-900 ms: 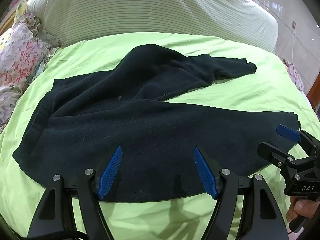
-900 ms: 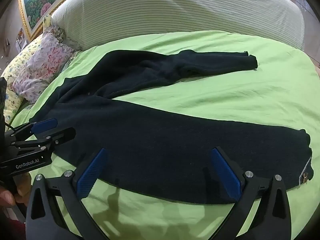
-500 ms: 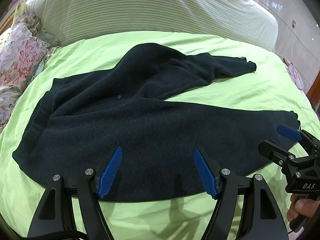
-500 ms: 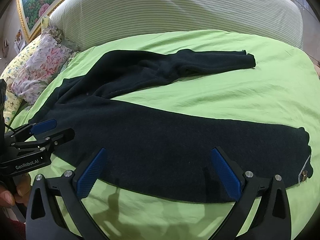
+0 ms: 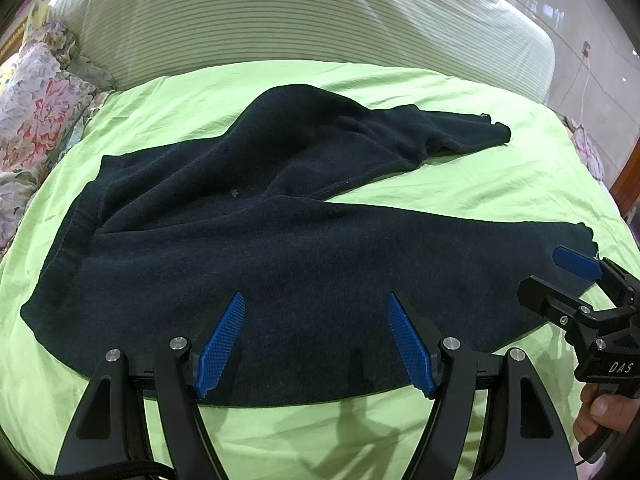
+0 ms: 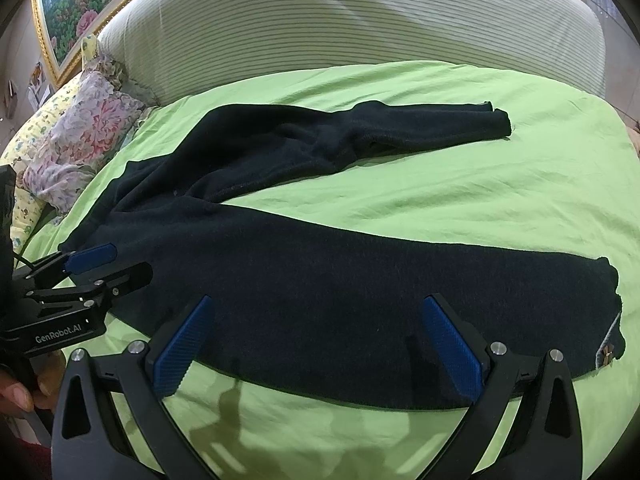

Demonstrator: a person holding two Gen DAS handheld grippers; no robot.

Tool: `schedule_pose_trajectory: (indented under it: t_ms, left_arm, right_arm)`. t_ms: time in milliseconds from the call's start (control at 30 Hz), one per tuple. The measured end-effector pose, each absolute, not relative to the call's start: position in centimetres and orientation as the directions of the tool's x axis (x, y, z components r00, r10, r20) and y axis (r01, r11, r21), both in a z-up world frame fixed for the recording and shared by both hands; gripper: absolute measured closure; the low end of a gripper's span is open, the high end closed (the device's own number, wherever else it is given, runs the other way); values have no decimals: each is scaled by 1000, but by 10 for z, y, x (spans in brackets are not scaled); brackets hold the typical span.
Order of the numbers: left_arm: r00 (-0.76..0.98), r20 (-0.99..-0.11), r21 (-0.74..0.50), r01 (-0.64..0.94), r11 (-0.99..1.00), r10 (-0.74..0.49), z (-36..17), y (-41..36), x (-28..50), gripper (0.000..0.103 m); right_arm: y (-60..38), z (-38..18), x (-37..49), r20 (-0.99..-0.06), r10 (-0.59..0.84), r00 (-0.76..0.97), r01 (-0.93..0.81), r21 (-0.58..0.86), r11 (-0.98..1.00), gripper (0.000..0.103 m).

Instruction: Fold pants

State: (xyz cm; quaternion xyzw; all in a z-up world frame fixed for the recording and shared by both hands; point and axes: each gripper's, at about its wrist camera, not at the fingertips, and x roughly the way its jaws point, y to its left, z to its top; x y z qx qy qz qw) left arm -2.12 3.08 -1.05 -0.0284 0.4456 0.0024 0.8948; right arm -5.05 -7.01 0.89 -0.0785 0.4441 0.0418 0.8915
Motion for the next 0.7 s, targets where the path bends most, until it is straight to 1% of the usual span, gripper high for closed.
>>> schedule_pose_trajectory:
  t_ms: [400, 433, 700]
  left_arm:
    - [597, -802, -55, -15, 998, -35, -11, 29, -17, 29]
    - [594, -804, -58, -12, 998, -40, -11, 29, -16, 29]
    - [588, -806, -70, 16, 997, -66, -3, 28, -2, 29]
  right_arm:
    - [-72, 11, -50, -801, -1, 599, -129, -98, 987, 0]
    - [-73, 10, -49, -808, -21, 589, -126, -118, 985, 0]
    - [-83, 18, -40, -803, -19, 595, -103, -100, 990, 0]
